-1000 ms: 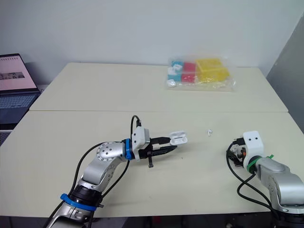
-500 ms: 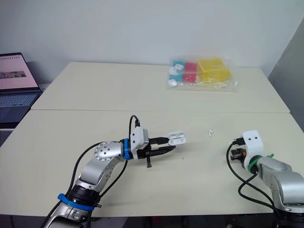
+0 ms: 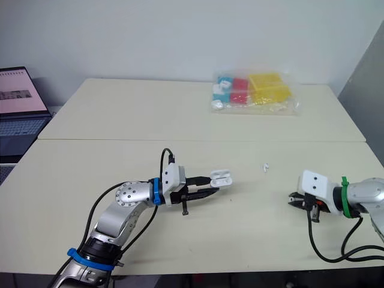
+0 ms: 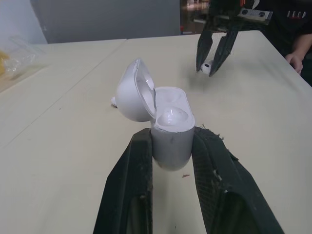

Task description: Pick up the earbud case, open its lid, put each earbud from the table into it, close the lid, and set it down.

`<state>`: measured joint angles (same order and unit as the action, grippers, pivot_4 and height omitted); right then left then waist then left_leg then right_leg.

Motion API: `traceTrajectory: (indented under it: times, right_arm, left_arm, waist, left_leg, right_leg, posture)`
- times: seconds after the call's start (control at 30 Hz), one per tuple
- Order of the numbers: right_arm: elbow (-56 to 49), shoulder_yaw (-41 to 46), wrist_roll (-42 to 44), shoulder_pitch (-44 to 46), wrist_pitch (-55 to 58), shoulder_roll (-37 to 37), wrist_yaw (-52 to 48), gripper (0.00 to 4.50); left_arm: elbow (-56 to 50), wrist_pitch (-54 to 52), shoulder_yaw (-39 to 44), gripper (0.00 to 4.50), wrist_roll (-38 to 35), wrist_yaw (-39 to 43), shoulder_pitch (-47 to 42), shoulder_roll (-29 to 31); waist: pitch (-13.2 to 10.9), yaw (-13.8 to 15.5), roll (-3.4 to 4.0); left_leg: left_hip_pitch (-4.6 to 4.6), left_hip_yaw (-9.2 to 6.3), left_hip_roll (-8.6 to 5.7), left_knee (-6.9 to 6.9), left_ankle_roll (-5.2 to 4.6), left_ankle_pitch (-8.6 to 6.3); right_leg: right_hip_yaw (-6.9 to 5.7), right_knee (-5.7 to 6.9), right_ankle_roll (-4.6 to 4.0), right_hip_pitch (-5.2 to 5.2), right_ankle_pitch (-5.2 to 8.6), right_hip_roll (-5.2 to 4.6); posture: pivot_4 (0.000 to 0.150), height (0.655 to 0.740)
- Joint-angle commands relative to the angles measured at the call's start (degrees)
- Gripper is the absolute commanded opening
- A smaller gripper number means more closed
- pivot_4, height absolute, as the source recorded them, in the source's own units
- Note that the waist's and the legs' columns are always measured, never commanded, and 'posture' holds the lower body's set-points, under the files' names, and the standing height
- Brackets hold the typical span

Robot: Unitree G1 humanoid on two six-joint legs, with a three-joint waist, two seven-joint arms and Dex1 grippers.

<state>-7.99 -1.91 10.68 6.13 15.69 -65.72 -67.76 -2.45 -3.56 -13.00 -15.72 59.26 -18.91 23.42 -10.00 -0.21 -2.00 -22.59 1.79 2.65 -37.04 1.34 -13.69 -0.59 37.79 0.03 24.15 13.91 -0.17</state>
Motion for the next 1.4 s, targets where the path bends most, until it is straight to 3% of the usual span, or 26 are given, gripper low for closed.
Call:
traceTrajectory:
  times: [0.03, 0.57, 0.8, 1.03, 1.17, 1.4]
  right_arm:
    - [6.05, -2.71, -3.4, 4.62, -6.39, -1.64, -5.21, 0.42]
    - [16.92, -7.56, -7.69, 10.27, -13.04, 2.45, -11.11, 0.42]
    - [15.97, -6.2, -7.44, 11.29, -13.35, 2.9, -9.46, 2.84]
    - [9.61, -1.7, -4.09, 8.81, -8.08, 0.79, -9.11, 2.85]
    - [-0.57, 2.7, -1.97, 5.03, 5.21, -3.16, -7.76, 2.85]
    - [-9.41, -3.1, -5.52, 6.83, 22.53, -4.91, -4.21, 2.85]
  left_arm:
    - [-2.67, -0.1, 0.99, 0.78, -0.8, -0.29, -0.14, 0.41]
    - [-3.88, -0.88, 1.21, 0.78, -0.82, -1.34, 0.34, 1.57]
    - [-4.3, -1.19, 1.28, 0.78, -0.92, -1.47, 0.68, 1.93]
    - [-4.8, -1.43, 1.38, 0.78, -0.87, -1.77, 1.25, 2.16]
    - [-5.17, -1.65, 1.83, 0.78, -0.69, -2.52, 2.05, 2.31]
    - [-5.48, -1.4, 1.6, 0.78, -0.15, -3.15, 2.92, 2.07]
  waist:
    - [0.0, -0.08, 0.0]
    - [0.0, 0.1, 0.01]
    - [0.0, 0.1, 0.01]
    - [0.0, 0.1, 0.04]
    - [-0.01, 0.2, 0.09]
    - [-0.01, 0.1, 0.09]
  left_leg:
    - [0.02, 0.01, 0.0, 0.0, 0.0, 0.0]
    - [0.1, -0.01, 0.02, -0.01, 0.0, 0.0]
    - [0.1, 0.0, 0.02, -0.02, 0.01, 0.0]
    - [0.11, -0.01, 0.03, -0.02, 0.01, 0.0]
    - [0.1, -0.01, 0.02, -0.01, 0.01, 0.01]
    - [0.16, -0.02, 0.03, -0.03, 0.01, 0.01]
  right_leg:
    - [0.01, 0.03, 0.0, 0.0, 0.0, 0.0]
    - [0.01, 0.14, -0.03, -0.03, 0.01, 0.01]
    - [0.02, 0.16, -0.03, -0.03, 0.01, 0.01]
    - [0.03, 0.18, -0.03, -0.03, 0.01, 0.01]
    - [0.02, 0.18, -0.04, -0.03, 0.01, -0.02]
    - [0.0, 0.21, -0.04, -0.04, 0.01, -0.03]
  posture:
    - [0.15, 0.7359]
    - [0.15, 0.7359]
    - [0.15, 0.7359]
    - [0.15, 0.7359]
    - [0.15, 0.7359]
    - [0.15, 0.7359]
